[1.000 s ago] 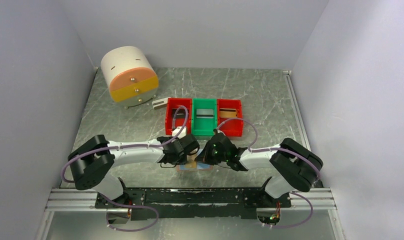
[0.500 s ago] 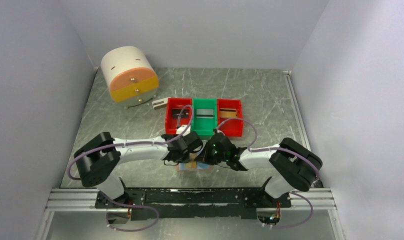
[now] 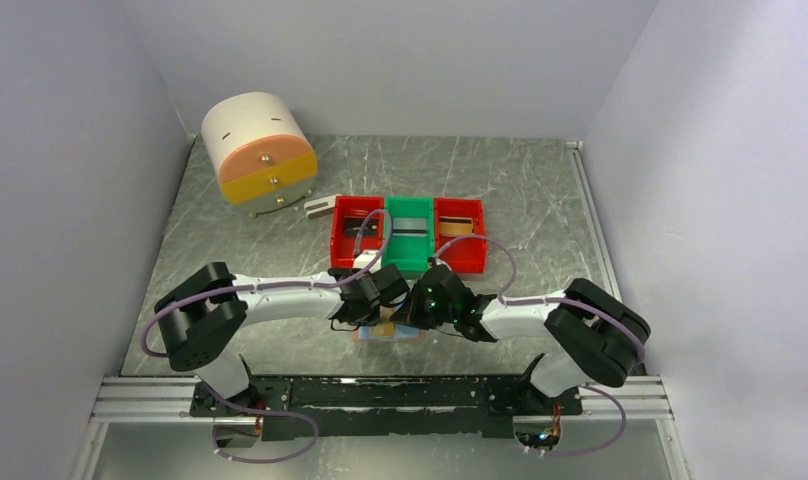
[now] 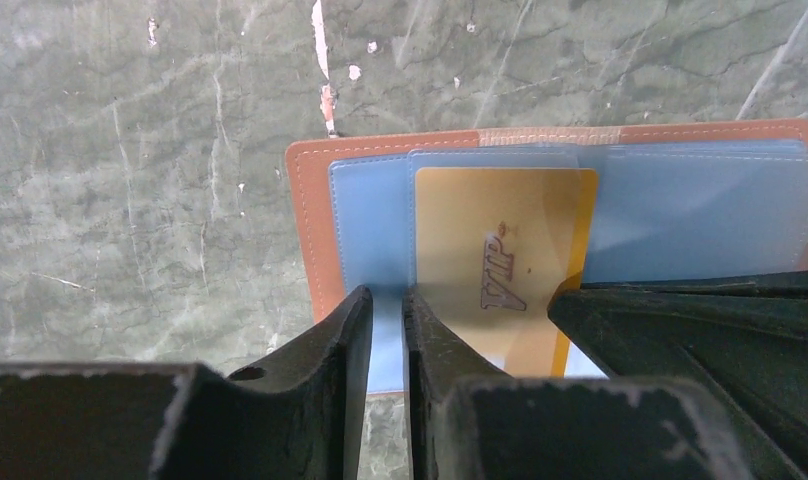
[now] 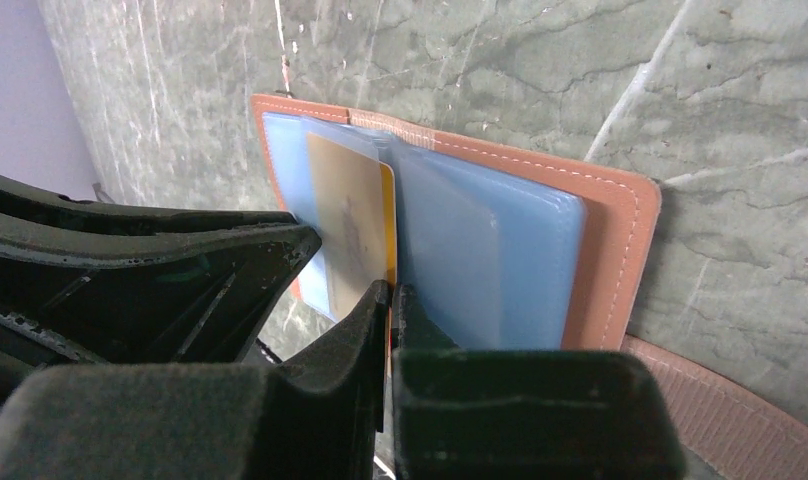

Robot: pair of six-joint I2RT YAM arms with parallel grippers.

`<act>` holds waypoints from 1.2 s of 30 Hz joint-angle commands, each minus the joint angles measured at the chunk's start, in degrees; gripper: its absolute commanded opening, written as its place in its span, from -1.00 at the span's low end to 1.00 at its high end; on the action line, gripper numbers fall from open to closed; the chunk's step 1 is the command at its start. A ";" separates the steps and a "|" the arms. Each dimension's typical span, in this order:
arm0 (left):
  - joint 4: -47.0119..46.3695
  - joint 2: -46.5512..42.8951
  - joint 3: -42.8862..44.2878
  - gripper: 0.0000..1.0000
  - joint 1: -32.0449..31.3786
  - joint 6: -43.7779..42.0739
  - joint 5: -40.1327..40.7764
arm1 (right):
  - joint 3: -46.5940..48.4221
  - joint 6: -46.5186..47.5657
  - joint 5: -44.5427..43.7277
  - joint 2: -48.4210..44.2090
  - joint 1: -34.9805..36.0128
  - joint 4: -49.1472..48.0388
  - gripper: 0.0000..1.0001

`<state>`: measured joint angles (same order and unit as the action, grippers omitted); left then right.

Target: Take the credit cards out of the card holder

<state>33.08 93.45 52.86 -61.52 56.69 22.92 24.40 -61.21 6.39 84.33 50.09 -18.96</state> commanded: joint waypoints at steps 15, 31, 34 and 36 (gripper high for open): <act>5.35 7.03 -1.18 -0.57 -1.66 1.08 1.51 | -0.39 0.77 -1.25 -2.40 -0.54 3.95 -0.89; 5.22 10.50 -0.46 -0.58 -3.41 1.89 1.43 | -4.80 -0.93 2.01 -3.95 -3.35 -0.60 -0.88; 4.47 9.64 -0.58 -0.57 -3.43 1.91 0.99 | -4.81 -0.84 2.79 -3.03 -3.33 -1.32 -0.88; 4.30 9.19 -0.36 -0.57 -3.48 1.74 0.86 | -4.97 -0.80 3.77 -2.15 -3.37 -2.57 -0.87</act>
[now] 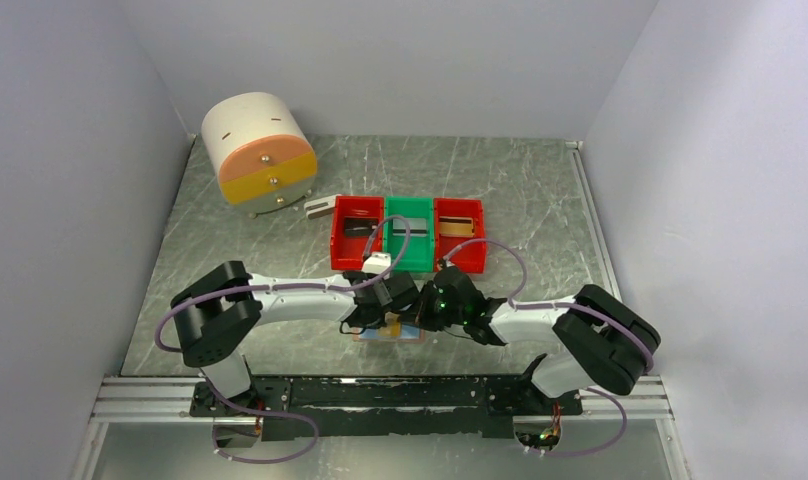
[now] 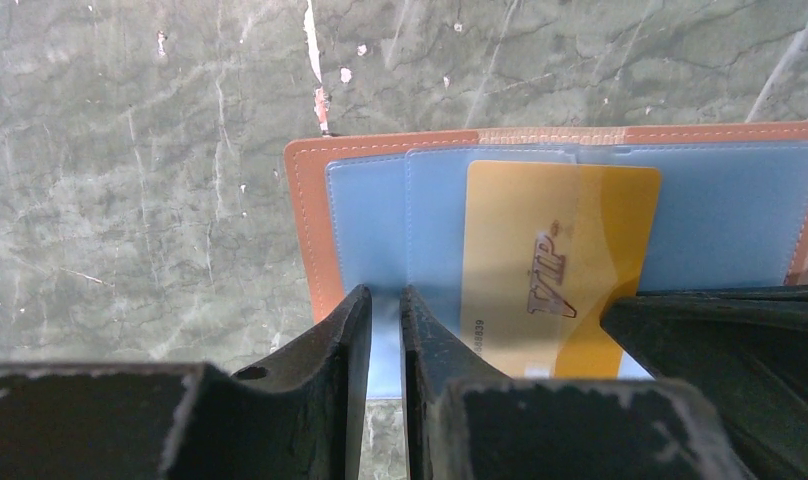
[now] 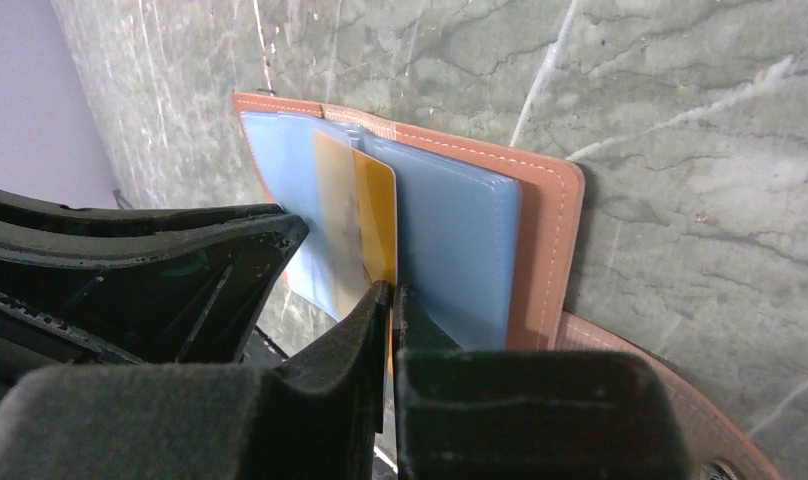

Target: Take the credit cards out of the card holder

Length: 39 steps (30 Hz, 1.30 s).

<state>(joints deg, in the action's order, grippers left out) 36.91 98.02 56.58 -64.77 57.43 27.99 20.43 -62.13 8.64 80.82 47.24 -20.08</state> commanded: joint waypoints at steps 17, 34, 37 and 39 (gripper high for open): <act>-3.45 0.17 -4.63 -0.57 -0.27 -1.53 -6.49 | -2.59 -2.99 1.75 4.47 -0.58 -8.29 -0.46; -4.62 -3.17 -6.67 -0.53 -0.27 -0.26 -6.39 | -4.69 -0.67 -3.67 -1.09 -1.36 -1.61 -0.88; -4.73 -4.56 -6.07 -0.44 -0.27 -0.50 -6.34 | -4.36 -0.21 -2.33 0.01 -1.38 -1.88 -0.87; -4.83 -5.98 -5.43 -0.34 -0.27 -1.02 -6.32 | -4.26 -0.24 -1.20 1.31 -1.41 -3.22 -0.88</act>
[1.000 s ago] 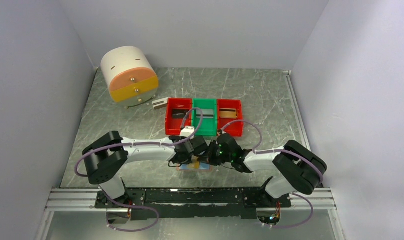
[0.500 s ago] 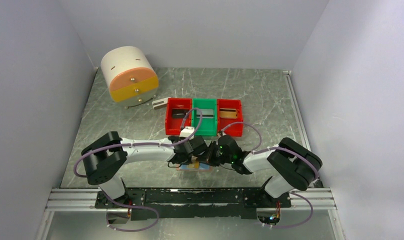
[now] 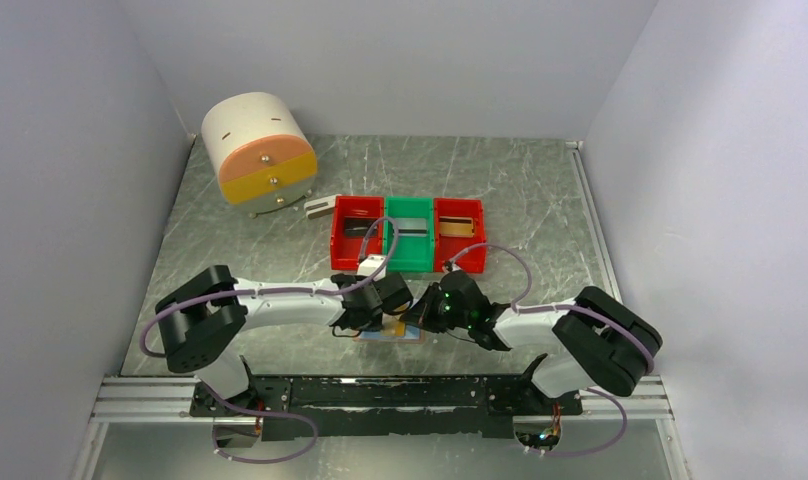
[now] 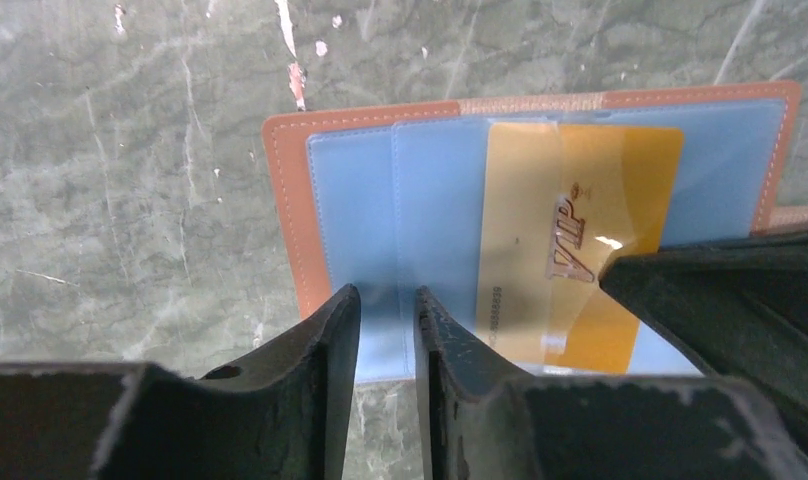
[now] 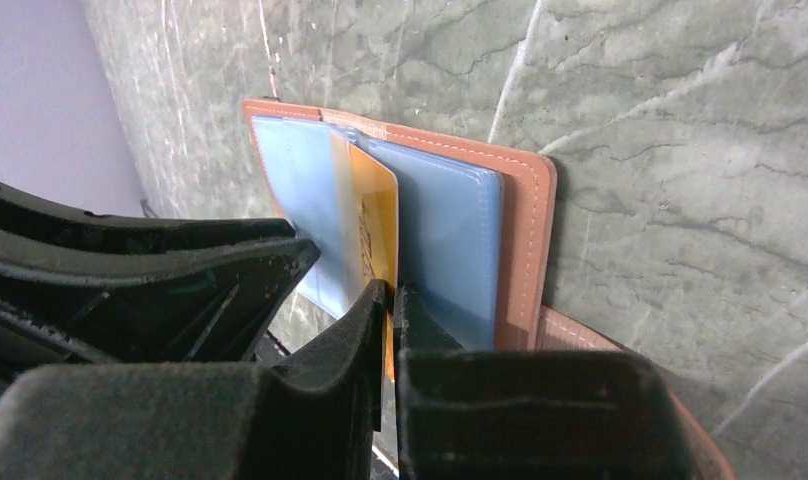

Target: Take the credit cards out of the card holder

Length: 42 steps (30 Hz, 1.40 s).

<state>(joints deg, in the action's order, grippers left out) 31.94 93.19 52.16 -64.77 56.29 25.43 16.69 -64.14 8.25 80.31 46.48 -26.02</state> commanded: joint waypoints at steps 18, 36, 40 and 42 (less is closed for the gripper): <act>-17.88 -13.11 -7.72 0.06 4.74 -4.71 -17.45 | -0.63 1.52 -1.59 1.74 -0.63 3.13 -0.81; -20.18 -12.12 -12.14 -0.01 9.83 -5.92 -23.38 | -0.13 0.96 -2.51 2.39 -0.45 3.17 -0.74; -18.49 -9.35 -10.66 -0.26 9.72 -6.70 -23.41 | 0.69 2.26 -8.55 -2.11 1.04 8.07 -0.58; -18.44 -8.56 -10.62 -0.32 9.37 -6.53 -23.33 | 0.24 2.53 -8.28 -2.39 0.93 7.50 -0.55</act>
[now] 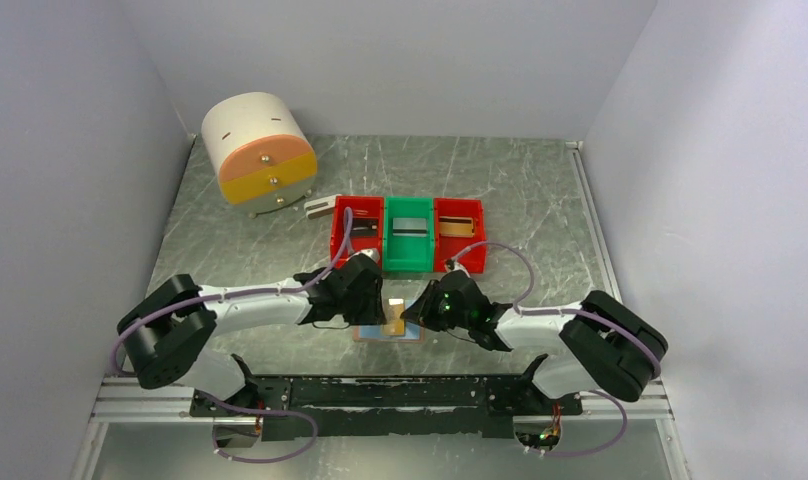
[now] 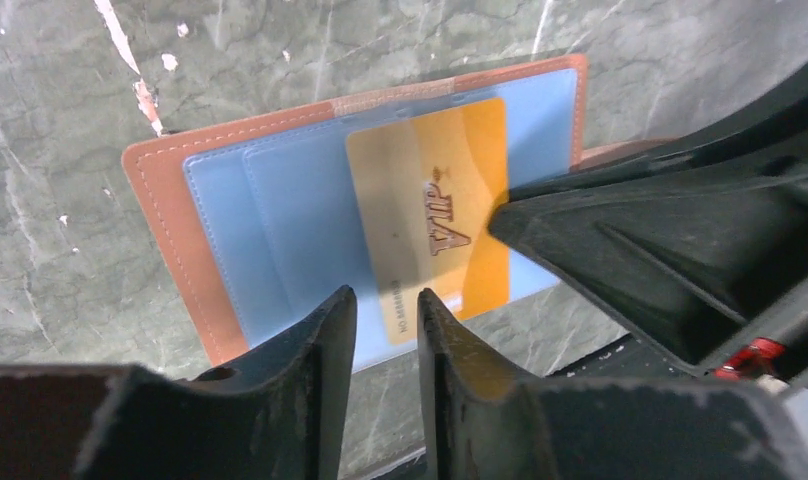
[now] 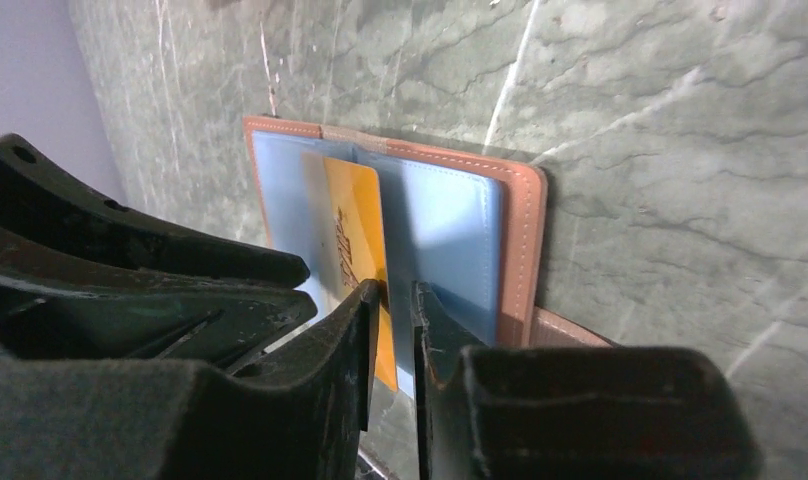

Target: Take the credit cards out of the card holder

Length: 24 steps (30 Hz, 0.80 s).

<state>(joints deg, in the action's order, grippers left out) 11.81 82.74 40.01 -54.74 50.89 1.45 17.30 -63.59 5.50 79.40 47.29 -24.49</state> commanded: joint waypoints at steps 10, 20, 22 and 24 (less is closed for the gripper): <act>4.92 3.88 1.40 -0.56 -2.05 -0.44 4.10 | -0.97 0.89 -0.53 0.97 0.13 -0.25 -0.25; 5.29 4.70 1.44 -0.66 -2.98 0.02 5.17 | -0.58 0.61 3.30 3.89 0.09 -4.29 -0.34; 5.91 4.96 1.68 -0.68 -3.28 0.31 5.64 | -0.90 0.47 3.27 4.08 0.08 -4.88 -0.39; 6.24 5.21 1.81 -0.68 -3.44 0.47 6.04 | -1.11 0.25 3.38 4.33 0.14 -5.24 -0.47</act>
<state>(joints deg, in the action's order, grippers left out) 14.52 85.89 41.39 -57.32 50.98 5.72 17.52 -63.26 8.34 82.59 47.33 -29.82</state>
